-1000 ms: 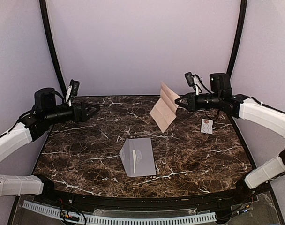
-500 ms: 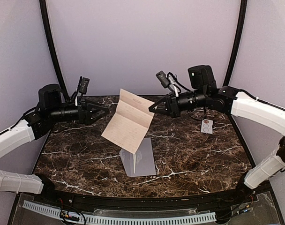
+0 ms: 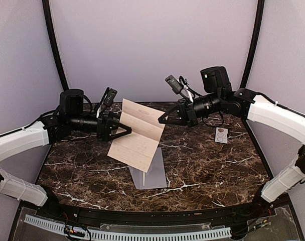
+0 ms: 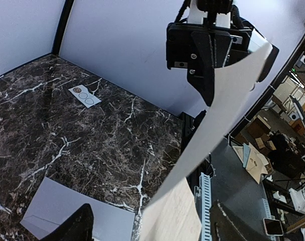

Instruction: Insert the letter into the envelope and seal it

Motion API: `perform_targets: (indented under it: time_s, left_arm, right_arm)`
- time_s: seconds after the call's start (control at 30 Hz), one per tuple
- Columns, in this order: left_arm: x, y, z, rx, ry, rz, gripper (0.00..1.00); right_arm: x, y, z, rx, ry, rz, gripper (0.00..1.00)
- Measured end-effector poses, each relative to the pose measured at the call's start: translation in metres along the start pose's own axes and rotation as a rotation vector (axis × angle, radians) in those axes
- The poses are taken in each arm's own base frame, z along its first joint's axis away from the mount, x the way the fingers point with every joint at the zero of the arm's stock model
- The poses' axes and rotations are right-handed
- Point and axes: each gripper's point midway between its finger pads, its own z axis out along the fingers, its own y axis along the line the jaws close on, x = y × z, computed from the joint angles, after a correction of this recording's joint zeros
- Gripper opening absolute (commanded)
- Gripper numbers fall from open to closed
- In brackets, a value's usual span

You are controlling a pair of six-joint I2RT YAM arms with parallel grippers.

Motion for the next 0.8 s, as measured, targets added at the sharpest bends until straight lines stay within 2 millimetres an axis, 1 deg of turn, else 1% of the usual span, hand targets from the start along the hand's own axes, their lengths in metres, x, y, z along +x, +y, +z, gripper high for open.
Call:
perform_targets:
  time_s: [0.03, 0.07, 0.1, 0.17, 0.27, 0.4, 0.5, 0.57, 0.6, 0.63, 0.67, 0.7, 0.73, 0.77, 0.8]
  left_arm:
    - [0.002, 0.000, 0.001, 0.005, 0.008, -0.005, 0.64]
    - [0.003, -0.001, 0.001, 0.008, 0.011, -0.005, 0.61]
    - [0.003, -0.002, 0.001, 0.011, 0.012, -0.010, 0.55]
    - [0.003, -0.002, 0.001, 0.016, 0.012, -0.006, 0.52]
    - [0.004, -0.003, 0.001, 0.019, 0.012, -0.013, 0.50]
    - [0.016, -0.001, 0.000, 0.015, 0.020, -0.053, 0.48]
    - [0.026, 0.001, -0.002, 0.011, 0.025, -0.085, 0.41]
    - [0.030, 0.002, -0.002, 0.009, 0.026, -0.101, 0.33]
    - [0.030, 0.002, -0.002, 0.007, 0.025, -0.108, 0.27]
    - [0.030, 0.002, -0.002, 0.005, 0.022, -0.113, 0.23]
    - [0.030, 0.003, -0.002, 0.003, 0.021, -0.118, 0.15]
    - [0.029, 0.003, -0.002, 0.000, 0.017, -0.117, 0.10]
    - [0.029, 0.004, -0.002, -0.006, 0.015, -0.118, 0.02]
    - [0.029, 0.005, -0.002, -0.011, 0.013, -0.117, 0.01]
    - [0.028, 0.006, -0.002, -0.018, 0.011, -0.117, 0.00]
  right_arm:
    - [0.000, 0.000, 0.000, 0.002, 0.000, 0.000, 0.00]
    - [0.000, -0.001, 0.000, 0.006, -0.001, 0.000, 0.00]
    - [0.000, -0.002, 0.000, 0.012, -0.001, 0.000, 0.00]
    - [-0.001, -0.005, 0.000, 0.028, -0.003, 0.000, 0.00]
    - [-0.001, -0.011, 0.000, 0.063, -0.007, -0.001, 0.00]
    - [-0.003, -0.016, -0.001, 0.099, -0.013, -0.003, 0.00]
    - [-0.004, -0.017, -0.002, 0.110, -0.017, -0.005, 0.00]
    - [-0.005, -0.016, -0.004, 0.112, -0.022, -0.010, 0.00]
    - [-0.006, -0.016, -0.004, 0.112, -0.024, -0.012, 0.00]
    - [-0.007, -0.015, -0.004, 0.113, -0.027, -0.015, 0.00]
    - [-0.008, -0.014, -0.005, 0.114, -0.031, -0.018, 0.00]
    - [-0.009, -0.014, -0.006, 0.117, -0.033, -0.020, 0.00]
    - [-0.010, -0.014, -0.007, 0.120, -0.037, -0.022, 0.00]
    - [-0.010, -0.013, -0.008, 0.123, -0.040, -0.026, 0.05]
    - [-0.010, -0.013, -0.008, 0.125, -0.043, -0.027, 0.17]
